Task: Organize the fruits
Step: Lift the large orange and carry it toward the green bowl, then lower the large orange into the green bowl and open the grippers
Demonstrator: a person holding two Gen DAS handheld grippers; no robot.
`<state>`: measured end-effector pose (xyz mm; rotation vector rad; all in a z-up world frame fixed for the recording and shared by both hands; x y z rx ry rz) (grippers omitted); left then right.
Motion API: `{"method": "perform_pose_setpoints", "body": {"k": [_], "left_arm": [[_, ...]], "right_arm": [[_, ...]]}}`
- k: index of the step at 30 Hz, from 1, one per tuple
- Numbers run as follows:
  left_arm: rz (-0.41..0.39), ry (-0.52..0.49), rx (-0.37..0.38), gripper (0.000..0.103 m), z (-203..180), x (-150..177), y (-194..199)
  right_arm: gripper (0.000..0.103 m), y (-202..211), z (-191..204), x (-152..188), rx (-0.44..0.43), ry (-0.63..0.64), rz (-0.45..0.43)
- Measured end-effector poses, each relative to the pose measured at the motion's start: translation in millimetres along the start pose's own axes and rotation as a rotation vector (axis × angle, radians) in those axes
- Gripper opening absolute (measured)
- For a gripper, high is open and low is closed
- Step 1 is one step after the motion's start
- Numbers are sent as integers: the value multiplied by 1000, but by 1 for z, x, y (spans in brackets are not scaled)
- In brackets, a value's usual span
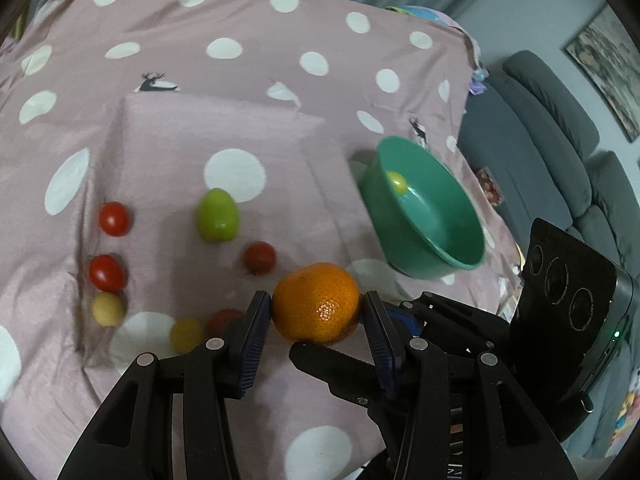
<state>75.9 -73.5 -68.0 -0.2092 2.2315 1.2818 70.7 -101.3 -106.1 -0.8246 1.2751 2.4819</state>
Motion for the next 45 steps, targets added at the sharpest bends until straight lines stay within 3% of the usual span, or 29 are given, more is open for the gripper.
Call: {"method": "perform_pose_setpoints", "body": {"k": [16,45], "left_arm": [[-31,-85,5,47,-41,-7,6],[-16,-152,2,47,-67,-20,-4]], "right_arm": [[46,41,-9,0,20,1,-92],[46,60,-26,-4,29,-26,-153]]}}
Point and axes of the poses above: each gripper's, at about its wrist camera, not at the fingertips, and y roughly against the way its jaws point, z to its left, x to its underside, the point moved 8 cm from there along -y, roughly the way its jaws point, and after that the axes turned 11 degrees about -y, right-handed, at the moved point
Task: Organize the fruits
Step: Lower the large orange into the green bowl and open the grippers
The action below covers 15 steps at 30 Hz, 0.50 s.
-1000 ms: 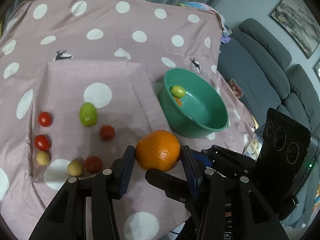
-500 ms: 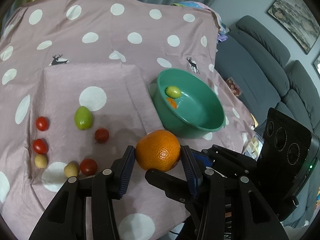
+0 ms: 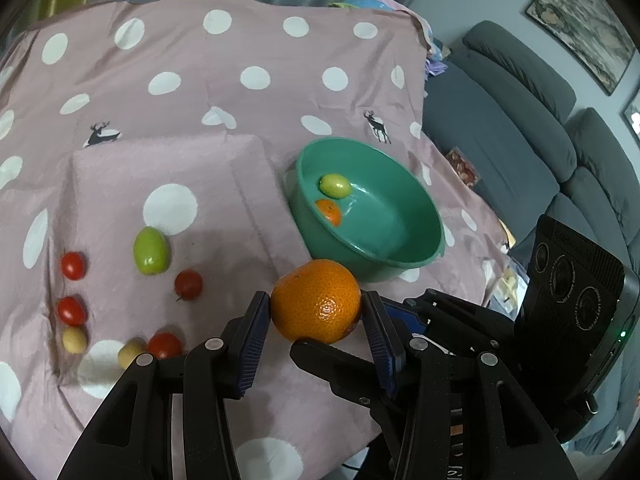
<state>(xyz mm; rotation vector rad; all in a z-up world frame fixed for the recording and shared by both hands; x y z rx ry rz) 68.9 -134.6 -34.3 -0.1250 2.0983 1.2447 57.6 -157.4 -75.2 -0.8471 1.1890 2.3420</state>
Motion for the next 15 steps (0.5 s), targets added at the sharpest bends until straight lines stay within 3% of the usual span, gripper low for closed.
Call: {"method": "perform_pose_setpoints", "body": {"k": [15], "left_arm": [[26,-71,39,47,-27,-23,-24]], "right_arm": [[46,20,-32,-12,44,-54,-55]]}}
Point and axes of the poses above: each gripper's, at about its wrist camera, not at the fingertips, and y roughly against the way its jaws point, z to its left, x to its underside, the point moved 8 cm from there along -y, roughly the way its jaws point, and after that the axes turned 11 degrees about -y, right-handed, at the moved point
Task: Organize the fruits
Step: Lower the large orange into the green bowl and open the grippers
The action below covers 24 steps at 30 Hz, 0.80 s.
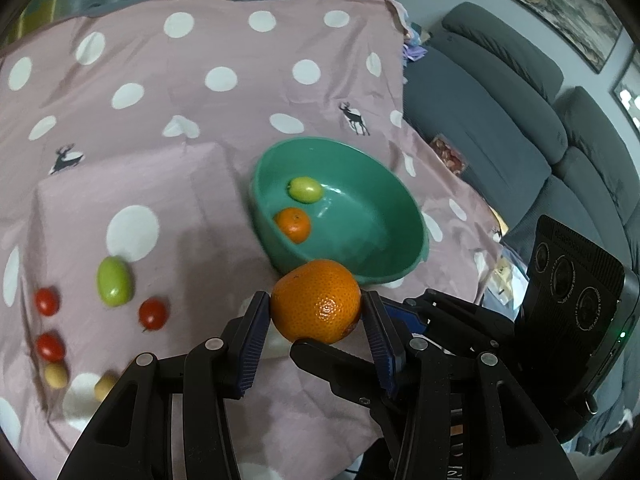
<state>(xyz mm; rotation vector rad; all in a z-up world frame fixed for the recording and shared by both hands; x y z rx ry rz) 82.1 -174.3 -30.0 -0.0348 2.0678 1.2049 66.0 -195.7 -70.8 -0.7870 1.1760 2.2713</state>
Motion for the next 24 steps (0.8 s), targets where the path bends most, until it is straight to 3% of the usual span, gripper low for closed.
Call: {"method": "perform_pose_setpoints", "body": {"k": [9,24], "left_arm": [[32,-42,58,47,-17,-21,-32],[111,-8,132,47,-21,-30,-82]], "right_arm": [[46,9,-32,-11,59,-49,-43],[48,3,-74,-16,137,-101,-40]]}}
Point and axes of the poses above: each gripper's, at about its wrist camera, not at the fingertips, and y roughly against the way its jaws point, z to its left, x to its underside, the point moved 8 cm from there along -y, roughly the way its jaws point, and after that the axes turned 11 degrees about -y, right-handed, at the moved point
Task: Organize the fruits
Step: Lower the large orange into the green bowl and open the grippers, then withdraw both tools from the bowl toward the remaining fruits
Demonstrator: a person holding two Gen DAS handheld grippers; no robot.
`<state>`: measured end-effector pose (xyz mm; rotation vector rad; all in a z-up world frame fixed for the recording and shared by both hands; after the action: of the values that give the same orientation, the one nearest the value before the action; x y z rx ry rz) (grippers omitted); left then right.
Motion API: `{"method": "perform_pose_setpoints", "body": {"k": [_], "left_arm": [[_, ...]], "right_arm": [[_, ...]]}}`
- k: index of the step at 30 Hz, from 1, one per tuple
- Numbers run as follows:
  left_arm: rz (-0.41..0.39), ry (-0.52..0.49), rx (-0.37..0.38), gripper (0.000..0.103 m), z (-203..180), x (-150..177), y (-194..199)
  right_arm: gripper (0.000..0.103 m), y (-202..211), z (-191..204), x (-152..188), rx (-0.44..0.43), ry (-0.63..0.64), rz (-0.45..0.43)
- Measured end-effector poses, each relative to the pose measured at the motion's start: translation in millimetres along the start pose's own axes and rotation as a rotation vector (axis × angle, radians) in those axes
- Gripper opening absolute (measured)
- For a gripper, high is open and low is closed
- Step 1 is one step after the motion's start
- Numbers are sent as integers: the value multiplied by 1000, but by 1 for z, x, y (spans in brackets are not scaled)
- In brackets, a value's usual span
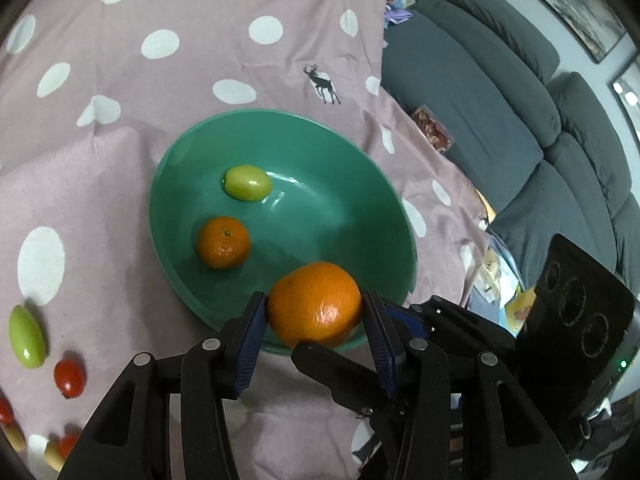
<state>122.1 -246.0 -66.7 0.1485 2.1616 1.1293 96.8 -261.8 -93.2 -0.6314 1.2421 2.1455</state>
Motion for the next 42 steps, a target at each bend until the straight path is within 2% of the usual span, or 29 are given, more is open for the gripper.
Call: {"method": "perform_pose_setpoints", "body": {"k": [6,9,11,13,16,21,29,35,42], "left_arm": [[-1,19,3,47,4,0,0],[-21,45,9,48,9,0,8],[-40,62,6,53,14,2,18],[-53,77,-7,63,19,6,27],[-69,101,-50,67,30,18,42],[-89,149,-171,75,58,45,74],[-106,288,-361,75,110,114,129],[-100,354,-385,75,122,153,145],[-118,383,-363,75,122,176,155]], "right_arm": [[50,2,-5,1,13,-18,-1],[54,6,-5,1,7,-25,-6],[57,10,-4,1,12,-20,-14],[61,14,-3,2,13,-16,-18],[65,17,-2,7,15,-9,-10],[68,23,5,15,7,7,-1],[68,25,22,27,-12,36,27],[68,22,39,36,-30,71,49],[68,18,59,50,-48,109,89]]}}
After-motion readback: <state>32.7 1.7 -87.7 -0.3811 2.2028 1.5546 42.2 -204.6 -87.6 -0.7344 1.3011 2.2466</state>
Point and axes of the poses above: each gripper's, at about its wrist camera, not at the fingertips, and y roughly against the way its jaws point, z to its left, x to its underside, the point moved 8 cm from there along -y, roughly the way its jaws point, and after that the axes turned 11 degrees about -y, right-handed, at the moved point
